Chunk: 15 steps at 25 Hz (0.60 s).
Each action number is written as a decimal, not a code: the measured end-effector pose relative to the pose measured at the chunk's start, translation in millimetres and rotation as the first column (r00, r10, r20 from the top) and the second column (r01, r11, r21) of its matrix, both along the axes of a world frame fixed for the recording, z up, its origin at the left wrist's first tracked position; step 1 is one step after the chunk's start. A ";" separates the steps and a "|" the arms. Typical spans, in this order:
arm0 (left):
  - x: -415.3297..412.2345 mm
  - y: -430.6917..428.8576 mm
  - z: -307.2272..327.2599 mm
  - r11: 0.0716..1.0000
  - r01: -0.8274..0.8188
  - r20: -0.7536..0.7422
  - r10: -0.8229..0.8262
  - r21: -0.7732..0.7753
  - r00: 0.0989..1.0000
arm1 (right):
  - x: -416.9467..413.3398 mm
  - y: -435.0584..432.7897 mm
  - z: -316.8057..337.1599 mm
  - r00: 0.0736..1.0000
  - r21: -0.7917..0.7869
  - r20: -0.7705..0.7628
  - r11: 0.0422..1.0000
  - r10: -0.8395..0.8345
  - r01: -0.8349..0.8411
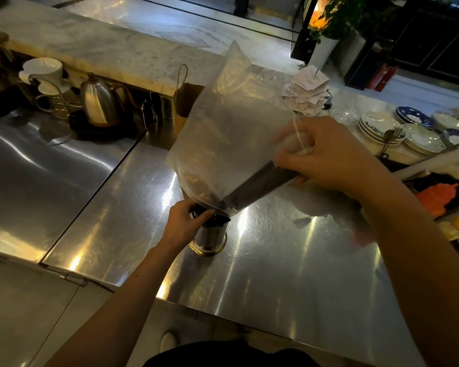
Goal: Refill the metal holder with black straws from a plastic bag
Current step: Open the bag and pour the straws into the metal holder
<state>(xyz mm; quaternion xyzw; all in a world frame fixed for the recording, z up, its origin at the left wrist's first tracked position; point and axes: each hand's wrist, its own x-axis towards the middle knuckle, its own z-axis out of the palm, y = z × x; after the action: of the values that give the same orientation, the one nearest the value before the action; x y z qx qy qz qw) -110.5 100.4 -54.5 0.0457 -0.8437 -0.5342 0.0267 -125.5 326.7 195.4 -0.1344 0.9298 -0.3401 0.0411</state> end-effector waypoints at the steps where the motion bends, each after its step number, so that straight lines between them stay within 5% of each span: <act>1: 0.0 -0.8 -0.5 1.000 -0.007 0.005 0.007 0.010 1.000 | 0.4 0.2 0.2 1.000 -0.002 -0.003 1.000 0.002 -0.002; 15: -1.0 -4.3 2.3 0.998 0.006 -0.017 -0.005 0.059 1.000 | -5.2 -1.4 -0.8 0.998 0.066 -0.064 0.998 0.022 -0.018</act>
<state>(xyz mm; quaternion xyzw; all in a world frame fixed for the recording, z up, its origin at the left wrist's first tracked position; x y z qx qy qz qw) -111.6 96.0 -52.2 0.0398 -0.8273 -0.5595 0.0313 -130.7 325.3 194.5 -0.1534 0.9398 -0.3047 0.0188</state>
